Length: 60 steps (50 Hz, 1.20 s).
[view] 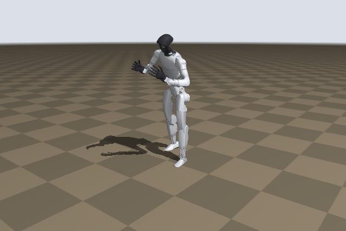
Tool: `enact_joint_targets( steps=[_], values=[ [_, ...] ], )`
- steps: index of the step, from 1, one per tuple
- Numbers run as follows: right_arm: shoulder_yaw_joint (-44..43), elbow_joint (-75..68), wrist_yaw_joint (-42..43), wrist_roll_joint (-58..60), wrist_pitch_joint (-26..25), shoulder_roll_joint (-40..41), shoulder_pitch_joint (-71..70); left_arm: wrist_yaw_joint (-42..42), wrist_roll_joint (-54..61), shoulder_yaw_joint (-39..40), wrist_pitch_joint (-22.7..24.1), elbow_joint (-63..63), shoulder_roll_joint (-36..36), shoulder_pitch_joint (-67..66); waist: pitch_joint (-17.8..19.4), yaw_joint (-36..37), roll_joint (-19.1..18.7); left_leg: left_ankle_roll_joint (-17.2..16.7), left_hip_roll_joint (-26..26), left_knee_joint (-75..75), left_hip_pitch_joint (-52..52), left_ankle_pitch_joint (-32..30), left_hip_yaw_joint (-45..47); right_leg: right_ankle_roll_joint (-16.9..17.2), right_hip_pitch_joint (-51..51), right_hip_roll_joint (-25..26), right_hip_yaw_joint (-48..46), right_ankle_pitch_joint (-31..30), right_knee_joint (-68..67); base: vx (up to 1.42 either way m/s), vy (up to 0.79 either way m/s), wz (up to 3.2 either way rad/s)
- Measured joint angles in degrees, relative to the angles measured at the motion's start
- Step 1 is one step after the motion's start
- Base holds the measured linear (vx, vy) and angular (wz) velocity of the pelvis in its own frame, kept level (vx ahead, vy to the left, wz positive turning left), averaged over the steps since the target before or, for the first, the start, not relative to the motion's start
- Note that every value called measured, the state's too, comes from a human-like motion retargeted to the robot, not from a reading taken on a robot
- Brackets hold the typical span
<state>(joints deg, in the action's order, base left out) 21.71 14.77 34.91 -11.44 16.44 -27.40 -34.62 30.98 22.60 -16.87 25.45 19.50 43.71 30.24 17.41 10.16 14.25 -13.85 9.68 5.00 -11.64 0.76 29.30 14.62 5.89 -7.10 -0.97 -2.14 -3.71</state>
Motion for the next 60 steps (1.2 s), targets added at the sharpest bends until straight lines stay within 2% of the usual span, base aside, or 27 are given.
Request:
enact_joint_targets(
  steps=[5,10,12,19,26,31,34,36,41,45,48,53,58,60],
  values=[
    [0.2,0.1,0.1,0.0,0.0,0.5,-1.2,-0.5,0.1,0.2,0.3,0.8,0.5,-1.0,0.1,-0.3,-1.2,-0.3,-0.2,0.0,1.9,1.3,-2.0,0.4,1.1,2.8,0.1,-0.8,2.5,0.25,0.1,0.38],
    [0.7,-0.5,0.4,-0.4,0.0,1.1,-4.1,-0.8,0.6,-0.8,1.0,0.9,0.9,0.6,3.1,-1.1,-2.1,-0.4,-0.2,0.0,5.0,2.3,-4.4,0.4,2.4,6.4,1.5,-2.6,5.0,0.26,0.0,0.51],
    [0.1,-0.6,0.3,0.1,-0.3,0.5,-3.2,-1.1,0.1,-0.7,0.5,0.8,0.8,0.0,2.5,-1.5,-2.8,0.3,-0.6,0.0,6.0,2.9,-5.4,0.4,3.6,7.0,1.5,-3.4,5.7,0.28,0.02,0.56],
    [-0.1,0.5,-0.4,-1.0,0.0,0.3,-2.6,-2.0,0.5,-1.5,0.2,1.3,0.3,-0.5,4.0,-3.4,-4.7,2.0,-1.0,0.0,10.5,4.9,-8.1,0.4,8.8,8.6,-0.8,-5.8,8.0,0.29,-0.06,0.45],
    [-0.7,1.7,-1.7,-1.6,-0.3,-1.3,-1.0,-2.4,1.6,-3.3,0.0,1.3,-0.3,-0.1,4.6,-5.2,-6.8,1.8,-0.8,-3.4,13.4,7.8,-10.2,0.4,14.6,7.3,-6.5,-4.6,8.7,0.33,-0.16,0.4],
    [-2.0,2.3,-1.8,-2.1,-0.6,-3.1,0.8,-2.1,2.3,-5.3,-0.3,1.4,-0.7,1.3,3.5,-6.2,-8.5,0.5,-0.7,-8.8,13.2,10.8,-12.2,0.4,16.1,4.6,-10.9,-0.6,8.7,0.39,-0.2,0.53],
    [-3.0,2.2,-2.3,0.4,-1.8,-4.7,1.4,-2.3,2.0,-6.2,-0.5,1.5,-1.1,2.2,2.6,-6.3,-9.6,-0.2,-0.9,-11.3,12.9,11.7,-13.7,0.4,15.7,2.9,-14.2,-0.8,8.7,0.4,-0.27,0.56],
    [-3.2,3.1,-1.3,-2.3,-0.5,-4.7,2.0,-2.1,2.2,-6.7,-0.3,1.7,-1.7,2.7,2.2,-6.4,-10.5,-0.4,-0.9,-12.6,12.7,11.4,-15.1,0.4,15.1,2.0,-16.4,-3.1,8.7,0.37,-0.34,0.58],
    [-4.1,3.1,-1.9,1.4,-2.0,-7.2,1.6,-2.7,1.8,-6.8,-0.6,2.1,-3.1,2.6,1.6,-6.9,-12.8,1.1,-0.9,-18.2,10.7,8.7,-18.9,0.4,13.0,0.2,-19.0,-8.9,8.7,0.38,-0.31,0.53],
    [-4.1,4.1,-0.3,-0.8,-0.9,-6.4,2.5,-1.9,3.4,-6.6,-0.8,3.2,-4.1,1.4,0.7,-7.4,-14.1,4.2,-0.9,-25.1,6.9,7.6,-20.0,0.4,11.4,-1.0,-18.8,-8.6,8.2,0.39,-0.2,0.34],
    [-4.6,3.6,-0.8,2.1,-2.3,-7.0,2.9,-1.8,3.3,-6.5,-1.3,3.6,-4.2,0.6,-0.4,-7.7,-14.5,5.7,-1.5,-27.9,4.1,8.4,-19.9,0.4,11.1,-1.8,-18.6,-7.0,7.2,0.32,-0.19,0.18],
    [-5.1,2.7,-2.2,8.2,-5.0,-8.5,3.9,-1.6,2.8,-6.6,-1.7,3.5,-4.6,-0.2,-2.1,-8.2,-14.4,6.5,-4.7,-20.7,3.1,6.3,-20.5,0.4,10.3,-2.6,-18.3,-5.1,6.7,0.28,-0.18,0.06],
    [-5.3,2.9,-2.6,8.2,-4.5,-9.4,5.7,-1.8,2.4,-6.6,-1.4,3.4,-4.7,-1.0,-3.1,-7.6,-15.7,6.1,-6.7,-7.7,4.7,1.5,-23.1,0.4,8.7,-1.6,-17.4,-3.0,5.5,0.28,-0.11,-0.2],
    [-4.8,4.1,-0.8,3.6,-2.9,-8.9,6.7,-1.5,2.9,-6.6,-1.2,3.5,-4.9,-1.4,-3.1,-7.2,-16.7,5.6,-6.8,-3.2,5.3,-0.3,-24.5,0.4,8.0,-0.8,-17.0,-1.9,4.7,0.28,-0.07,-0.33]
  ],
)
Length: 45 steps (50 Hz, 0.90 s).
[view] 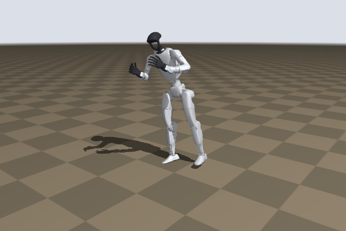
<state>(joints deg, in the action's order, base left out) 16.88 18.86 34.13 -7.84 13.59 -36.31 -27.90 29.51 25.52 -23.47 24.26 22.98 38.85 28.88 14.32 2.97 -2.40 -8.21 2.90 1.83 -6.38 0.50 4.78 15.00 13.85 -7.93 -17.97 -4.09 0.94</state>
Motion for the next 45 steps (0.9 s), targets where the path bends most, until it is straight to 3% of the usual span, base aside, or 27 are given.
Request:
enact_joint_targets(
  steps=[17,24,35,40,45],
  values=[
    [0.2,-1.6,-1.6,8.4,-3.2,-0.8,1.5,-0.6,1.9,3.6,0.7,0.7,-0.8,-6.9,-0.7,3.0,-2.5,-0.8,-0.5,3.2,-7.7,-0.3,3.3,0.0,-4.9,0.9,6.8,7.0,-8.7,0.27,0.01,-0.43],
    [0.9,0.3,-2.2,-2.2,0.4,0.7,2.9,-1.2,3.2,4.5,0.7,1.1,-0.1,-8.0,-0.8,4.1,-2.7,-1.3,-0.1,3.2,-9.8,-0.1,7.0,0.0,-7.5,0.8,8.8,9.0,-11.7,0.28,0.09,-0.38],
    [0.4,0.6,-2.6,-4.2,1.3,0.2,4.7,-2.0,3.4,5.3,0.4,1.2,0.2,-8.7,-2.9,5.7,-1.0,-3.1,1.1,3.2,-8.8,0.8,15.3,0.0,-14.1,1.3,11.8,11.3,-13.5,0.36,0.16,-0.3],
    [0.2,-0.8,-3.2,-1.6,0.1,1.1,4.0,-2.2,3.5,5.2,0.2,0.4,0.4,-7.7,-4.0,6.4,1.6,-2.2,1.7,3.2,-6.1,-2.1,15.6,0.0,-16.5,1.7,14.2,9.1,-14.0,0.41,0.19,-0.28],
    [0.8,-0.8,-3.6,-1.1,-0.3,3.2,2.6,-1.6,3.5,5.6,-0.1,0.1,0.7,-7.1,-3.5,6.2,4.0,-0.3,1.8,3.2,-2.8,-0.5,15.1,-0.7,-15.0,2.0,18.1,3.2,-20.9,0.39,0.22,-0.12]
  ],
)
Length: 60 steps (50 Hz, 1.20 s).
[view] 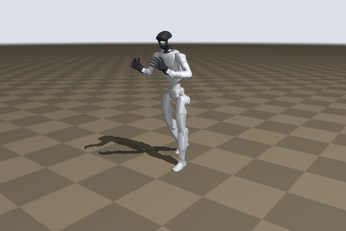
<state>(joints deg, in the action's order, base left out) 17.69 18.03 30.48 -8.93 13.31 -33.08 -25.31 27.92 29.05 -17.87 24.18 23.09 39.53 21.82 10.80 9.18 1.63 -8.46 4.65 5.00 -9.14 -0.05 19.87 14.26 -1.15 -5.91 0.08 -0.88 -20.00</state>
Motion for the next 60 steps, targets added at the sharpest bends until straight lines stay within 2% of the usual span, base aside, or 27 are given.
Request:
enact_joint_targets(
  steps=[5,8,10,13,15,19,23,25,27,30,32,36,42,46,48,50,53,60],
  values=[
    [0.8,-0.4,-0.5,2.3,-1.0,1.4,-3.1,0.9,-0.1,0.6,-0.8,-0.8,0.3,0.6,0.5,0.2,1.2,2.1,1.0,0.0,1.9,2.3,0.0,-2.1,9.0,0.5,0.1,-3.5,-16.0,0.33,0.18,-0.16],
    [1.4,0.1,0.2,0.8,-0.5,2.3,-3.9,1.0,0.4,0.8,-1.3,-1.3,0.4,0.1,0.7,0.3,1.2,2.8,1.7,0.0,3.2,3.4,-0.1,-5.8,13.4,-1.0,-4.2,-1.5,-21.5,0.3,0.15,-0.08],
    [1.3,-0.9,-1.1,6.0,-2.5,1.4,-5.1,0.5,0.1,0.9,-1.9,-1.9,0.4,0.2,1.0,-0.1,1.2,3.2,1.9,0.0,3.8,4.0,-0.4,-7.8,15.6,-1.9,-7.0,0.7,-22.1,0.29,0.13,0.1],
    [1.9,0.0,-0.3,3.6,-1.5,2.4,-5.1,0.8,0.7,0.8,-1.9,-2.0,0.0,-0.4,1.0,-0.9,0.9,3.3,1.9,0.0,4.8,4.8,-1.1,-9.1,17.4,-1.1,-8.8,2.7,-17.2,0.28,0.1,0.23],
    [2.5,1.0,1.2,-2.5,0.9,3.6,-5.6,1.0,1.3,1.0,-1.7,-2.2,-0.2,0.2,1.5,-1.8,0.8,3.2,1.8,-0.2,5.2,5.2,-1.8,-9.3,18.3,-0.2,-9.0,2.7,-11.7,0.28,0.07,0.34],
    [2.9,0.7,1.3,-2.4,1.0,3.6,-6.4,0.8,1.8,1.2,-1.2,-2.4,-0.4,0.6,2.4,-3.6,1.2,2.8,0.3,-0.6,6.6,6.1,-2.9,-7.6,18.9,0.0,-9.3,0.1,1.3,0.29,0.04,0.37],
    [2.9,0.8,1.1,-2.6,0.5,3.8,-6.3,0.2,2.0,0.6,-0.6,-2.6,-0.6,1.3,4.1,-5.5,2.1,1.9,-1.5,-2.8,8.3,8.0,-4.3,-3.5,18.9,-1.1,-9.6,-3.5,12.9,0.31,-0.01,0.49],
    [1.7,-1.0,-0.5,6.5,-2.8,2.1,-6.7,-0.6,1.1,0.2,-0.5,-2.8,-0.5,1.6,5.0,-6.3,2.5,1.6,-2.3,-4.0,9.4,9.2,-5.2,-0.8,19.0,-1.7,-9.4,-4.5,17.3,0.33,-0.07,0.55],
    [1.3,-0.8,0.3,7.0,-3.1,2.6,-5.9,-0.8,1.0,-0.5,-0.2,-2.5,-0.4,1.7,5.6,-6.7,2.4,0.5,-1.7,-4.9,10.5,10.0,-5.8,0.7,19.3,-1.0,-9.6,-4.3,20.6,0.35,-0.23,0.44],
    [0.6,-0.1,4.5,4.5,-2.7,3.4,-5.2,-0.4,1.0,-1.5,0.0,-2.7,0.1,3.3,6.4,-6.6,1.4,-1.8,0.7,-5.9,11.6,11.0,-6.3,0.7,20.4,1.4,-10.5,-2.4,24.3,0.37,-0.34,0.42],
    [-0.1,1.4,1.9,-4.0,1.7,4.0,-4.1,-1.2,1.0,-2.2,0.3,-3.0,0.3,4.1,6.4,-7.1,0.6,-2.5,1.9,-10.4,10.3,13.4,-7.3,0.7,21.0,1.2,-12.3,0.0,24.1,0.4,-0.28,0.57],
    [-0.6,1.4,2.0,-3.6,1.4,3.8,-2.9,-0.6,1.1,-3.1,0.4,-2.4,0.9,4.3,5.6,-5.9,-0.5,-3.4,2.3,-8.6,12.5,12.8,-8.7,0.7,20.6,0.9,-15.1,-1.6,24.9,0.4,-0.29,0.42],
    [-1.9,1.4,2.8,-3.8,1.7,0.4,-2.5,-0.2,0.5,-4.0,0.4,-2.7,-0.9,5.8,5.1,-6.3,-2.9,-2.6,0.9,-11.2,11.1,8.8,-15.0,0.7,18.3,-2.7,-20.2,-8.7,24.6,0.39,-0.27,0.82],
    [-2.1,1.2,3.1,-3.5,1.4,-0.5,-1.1,-0.4,1.1,-4.3,0.5,-1.3,-1.3,3.6,3.6,-5.1,-4.3,-1.3,0.5,-16.2,9.4,7.1,-13.8,0.7,16.8,-4.6,-20.0,-7.4,22.8,0.41,-0.15,0.31],
    [-2.5,2.0,2.9,-4.4,2.4,-0.6,1.2,-1.6,0.5,-3.8,0.5,0.5,-1.1,0.0,1.3,-4.4,-5.6,-2.1,2.4,-26.1,4.7,10.3,-10.7,0.7,17.2,-4.9,-20.3,-5.2,20.2,0.39,-0.06,0.17],
    [-2.6,2.5,2.8,-4.3,2.5,-0.6,2.3,-2.0,0.3,-3.5,0.4,1.8,-1.0,-1.9,-0.2,-4.3,-6.0,-1.6,3.0,-29.4,2.4,11.3,-8.0,0.7,17.0,-5.6,-20.7,-4.0,19.4,0.35,-0.11,0.34],
    [-1.8,1.3,3.0,-2.7,0.8,-1.5,-1.4,-1.2,1.5,-3.3,0.4,0.9,-2.0,1.0,1.1,-5.8,-4.5,1.1,-0.6,-18.6,4.8,6.8,-6.6,0.7,15.4,-7.5,-21.3,-3.9,20.8,0.26,-0.24,0.44],
    [-1.8,0.9,1.7,1.5,-0.3,-2.0,-1.4,-2.5,0.5,-2.4,0.7,1.4,-1.3,0.4,0.5,-4.9,-4.5,1.0,-2.9,-5.1,4.6,2.1,-6.8,0.7,13.8,-6.3,-21.2,-1.0,18.8,0.27,-0.15,-0.08]
  ],
)
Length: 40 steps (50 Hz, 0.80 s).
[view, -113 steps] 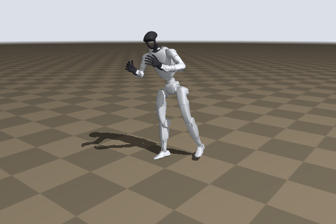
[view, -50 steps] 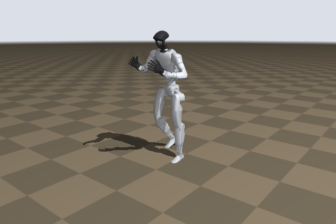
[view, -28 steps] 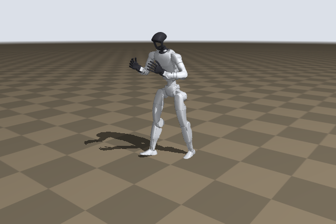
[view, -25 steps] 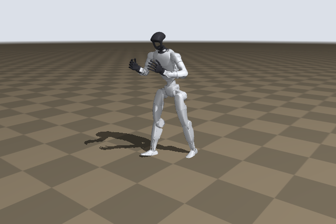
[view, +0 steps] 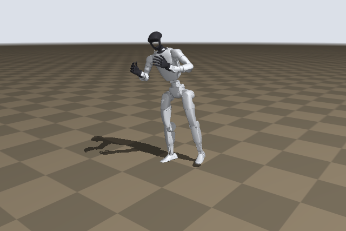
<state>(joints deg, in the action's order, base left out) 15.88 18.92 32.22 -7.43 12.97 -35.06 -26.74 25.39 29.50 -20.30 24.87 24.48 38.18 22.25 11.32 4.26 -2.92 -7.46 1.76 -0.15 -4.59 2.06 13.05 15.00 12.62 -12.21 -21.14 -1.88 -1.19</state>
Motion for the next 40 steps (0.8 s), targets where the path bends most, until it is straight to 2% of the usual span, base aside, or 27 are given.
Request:
enact_joint_targets(
  steps=[6,10,12,16,24,28,33,37,40],
  values=[
    [-0.2,0.5,0.8,-2.6,1.4,-0.7,2.0,-0.1,-0.2,0.0,0.3,0.3,0.3,0.0,0.5,1.9,-0.5,0.1,0.0,5.1,-3.8,-0.8,1.6,0.0,-1.9,1.6,0.2,3.1,-2.8,0.27,-0.06,-0.21],
    [-0.9,-0.5,0.0,1.1,0.2,-2.6,2.8,-0.4,-0.2,0.1,0.1,-0.1,0.0,0.1,1.2,2.5,-0.3,0.0,-0.6,5.1,-7.4,-0.4,4.1,0.0,-3.9,0.9,0.2,5.3,-5.6,0.31,0.05,-0.07],
    [-0.6,0.4,1.1,-2.4,1.6,-2.0,3.5,0.1,0.7,0.2,0.2,-0.1,-0.3,-0.1,1.6,2.8,-0.1,-0.2,-0.9,5.1,-9.0,-0.2,5.5,0.0,-5.0,0.4,0.1,6.5,-7.2,0.34,0.08,-0.06],
    [-0.9,0.5,-0.1,-0.8,1.4,-2.3,5.4,-0.8,0.4,0.9,0.3,0.4,-0.1,-2.8,1.8,3.8,0.6,-1.3,-0.5,4.9,-10.5,1.1,9.1,-0.7,-7.5,-0.4,0.6,9.2,-12.3,0.38,0.08,-0.24],
    [0.5,1.1,-0.9,-1.6,1.2,0.0,3.8,-0.8,1.8,3.2,0.0,0.5,0.1,-4.8,-0.8,7.1,3.1,-3.2,2.8,5.1,-11.5,2.4,16.8,-0.9,-11.4,1.7,4.4,10.0,-14.4,0.42,0.1,-0.56],
    [1.0,0.6,-0.9,-2.6,1.3,1.8,2.0,-0.7,2.9,4.1,0.1,-0.2,0.2,-4.1,-2.8,7.8,5.1,-2.9,4.2,5.1,-9.3,-0.6,17.8,-0.8,-14.2,2.8,7.0,8.2,-13.5,0.49,0.2,-0.56],
    [1.3,0.2,-1.4,-3.3,1.4,3.1,1.4,-0.4,2.8,4.5,0.0,-1.1,0.6,-2.5,-4.1,6.2,7.2,-1.3,5.0,5.1,-4.7,-2.5,16.1,-2.7,-16.9,3.3,9.9,1.7,-16.0,0.49,0.27,-0.16],
    [2.0,0.6,-2.2,-4.6,1.7,3.4,1.3,0.5,1.9,4.4,-0.4,-1.3,0.9,-1.2,-4.3,5.2,8.1,0.7,5.3,5.1,-1.5,-1.1,14.6,-4.2,-13.0,3.2,12.3,-4.5,-26.8,0.42,0.3,0.02],
    [2.8,0.8,-2.6,-5.5,1.9,3.4,0.7,1.3,1.6,4.3,-0.6,-1.5,1.1,-0.4,-4.4,5.2,8.8,2.4,5.2,5.1,-0.1,0.4,14.1,-4.5,-6.9,2.3,13.3,-6.8,-37.0,0.36,0.27,-0.01]
  ],
)
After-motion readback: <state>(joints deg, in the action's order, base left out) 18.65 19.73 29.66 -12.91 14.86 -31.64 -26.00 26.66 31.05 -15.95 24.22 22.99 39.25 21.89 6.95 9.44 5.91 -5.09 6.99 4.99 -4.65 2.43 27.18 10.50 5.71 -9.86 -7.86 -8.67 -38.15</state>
